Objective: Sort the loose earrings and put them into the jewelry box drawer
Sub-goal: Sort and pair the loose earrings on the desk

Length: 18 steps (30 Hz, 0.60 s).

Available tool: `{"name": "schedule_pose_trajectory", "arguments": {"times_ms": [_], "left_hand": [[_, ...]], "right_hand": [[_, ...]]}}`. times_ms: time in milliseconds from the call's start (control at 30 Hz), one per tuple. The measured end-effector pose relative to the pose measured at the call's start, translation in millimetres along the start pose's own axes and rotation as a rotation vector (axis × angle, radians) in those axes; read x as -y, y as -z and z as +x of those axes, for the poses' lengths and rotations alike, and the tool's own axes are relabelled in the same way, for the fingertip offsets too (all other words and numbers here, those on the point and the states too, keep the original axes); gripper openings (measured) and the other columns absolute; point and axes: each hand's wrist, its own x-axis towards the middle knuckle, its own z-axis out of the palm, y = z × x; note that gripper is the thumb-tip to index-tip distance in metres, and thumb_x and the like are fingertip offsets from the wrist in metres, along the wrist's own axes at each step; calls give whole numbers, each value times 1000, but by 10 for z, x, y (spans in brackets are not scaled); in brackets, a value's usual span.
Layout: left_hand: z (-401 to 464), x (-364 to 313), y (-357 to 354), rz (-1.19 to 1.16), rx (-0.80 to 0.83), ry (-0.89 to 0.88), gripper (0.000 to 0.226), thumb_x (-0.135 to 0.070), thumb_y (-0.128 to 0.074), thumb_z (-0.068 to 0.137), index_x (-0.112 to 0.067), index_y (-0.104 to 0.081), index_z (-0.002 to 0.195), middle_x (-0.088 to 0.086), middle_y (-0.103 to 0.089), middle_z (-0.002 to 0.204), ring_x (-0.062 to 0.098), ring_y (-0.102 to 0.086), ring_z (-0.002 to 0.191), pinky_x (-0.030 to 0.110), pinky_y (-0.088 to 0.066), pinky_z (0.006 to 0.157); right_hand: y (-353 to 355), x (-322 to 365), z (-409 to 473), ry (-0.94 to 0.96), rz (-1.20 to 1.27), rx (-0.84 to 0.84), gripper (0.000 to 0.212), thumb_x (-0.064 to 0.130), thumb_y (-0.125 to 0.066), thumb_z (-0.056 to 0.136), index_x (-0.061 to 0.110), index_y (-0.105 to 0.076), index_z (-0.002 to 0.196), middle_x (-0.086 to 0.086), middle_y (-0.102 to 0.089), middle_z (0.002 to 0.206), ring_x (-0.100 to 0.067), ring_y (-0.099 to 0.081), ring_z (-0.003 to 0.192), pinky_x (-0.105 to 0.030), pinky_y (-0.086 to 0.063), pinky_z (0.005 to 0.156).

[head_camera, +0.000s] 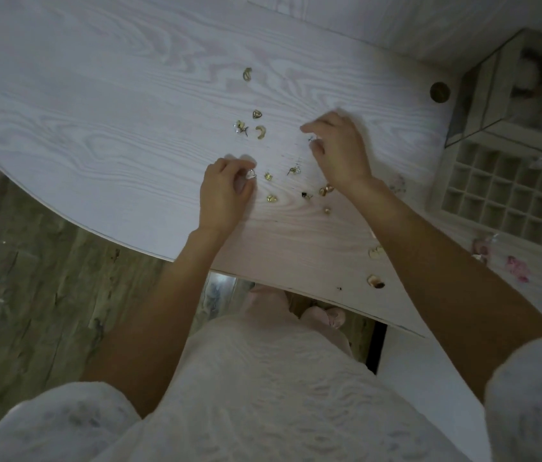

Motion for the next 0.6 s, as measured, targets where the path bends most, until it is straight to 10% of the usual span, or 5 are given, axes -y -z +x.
{"name": "schedule_pose_trajectory", "arguments": {"times_ms": [367, 600], "left_hand": [[32, 32, 9, -8, 3, -5, 13, -15, -67, 81, -14, -64, 94, 4, -61, 90, 17, -50, 90, 14, -26, 69], [-37, -61, 201, -151, 25, 27, 5, -15, -67, 80, -17, -63, 80, -5, -67, 80, 11, -63, 77, 31, -52, 75]], "right_hand": [[-98, 0, -99, -1, -2, 54, 8, 6, -59, 85, 3, -66, 87, -12, -65, 91, -25, -61, 84, -36, -49, 79], [80, 21, -628, 66, -60, -147, 11, 19, -53, 91, 12, -62, 88, -4, -64, 84, -22, -58, 75, -35, -49, 62]]}}
